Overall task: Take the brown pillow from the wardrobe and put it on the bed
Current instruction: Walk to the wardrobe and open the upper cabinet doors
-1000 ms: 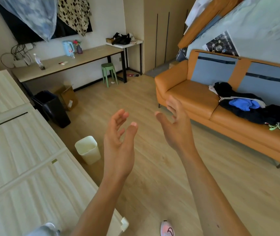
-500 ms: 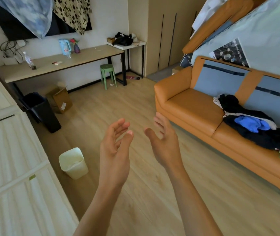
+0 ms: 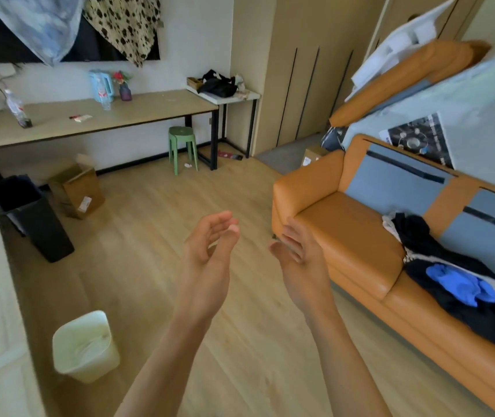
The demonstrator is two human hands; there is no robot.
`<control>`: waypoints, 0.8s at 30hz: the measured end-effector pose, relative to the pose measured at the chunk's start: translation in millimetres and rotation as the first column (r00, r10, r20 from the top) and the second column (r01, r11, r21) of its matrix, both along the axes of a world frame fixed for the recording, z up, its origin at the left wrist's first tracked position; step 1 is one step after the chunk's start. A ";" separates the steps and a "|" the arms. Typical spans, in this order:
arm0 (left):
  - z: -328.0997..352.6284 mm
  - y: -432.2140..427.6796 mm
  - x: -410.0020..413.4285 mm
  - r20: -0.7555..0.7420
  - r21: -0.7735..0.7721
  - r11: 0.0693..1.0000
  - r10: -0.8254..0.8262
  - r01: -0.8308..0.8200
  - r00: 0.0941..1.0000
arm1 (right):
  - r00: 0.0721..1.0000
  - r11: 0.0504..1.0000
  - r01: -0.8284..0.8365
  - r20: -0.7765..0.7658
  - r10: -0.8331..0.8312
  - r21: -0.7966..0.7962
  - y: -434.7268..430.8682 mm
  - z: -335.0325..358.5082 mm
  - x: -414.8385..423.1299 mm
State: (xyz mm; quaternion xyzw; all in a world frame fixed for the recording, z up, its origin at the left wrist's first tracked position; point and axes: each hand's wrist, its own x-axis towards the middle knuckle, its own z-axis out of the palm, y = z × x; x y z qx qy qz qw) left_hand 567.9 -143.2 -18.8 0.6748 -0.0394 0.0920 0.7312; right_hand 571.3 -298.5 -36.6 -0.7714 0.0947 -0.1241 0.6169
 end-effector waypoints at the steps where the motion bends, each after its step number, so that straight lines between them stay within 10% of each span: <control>1: 4.6 3.1 20.2 0.015 0.003 1.000 -0.002 0.002 1.000 | 1.000 1.000 0.015 0.016 -0.015 0.003 1.0 5.9 19.2; 24: 4.2 -4.4 485.7 0.007 0.130 0.990 0.061 -0.062 0.998 | 0.999 0.984 -0.020 0.034 0.014 0.178 0.0 5.8 518.3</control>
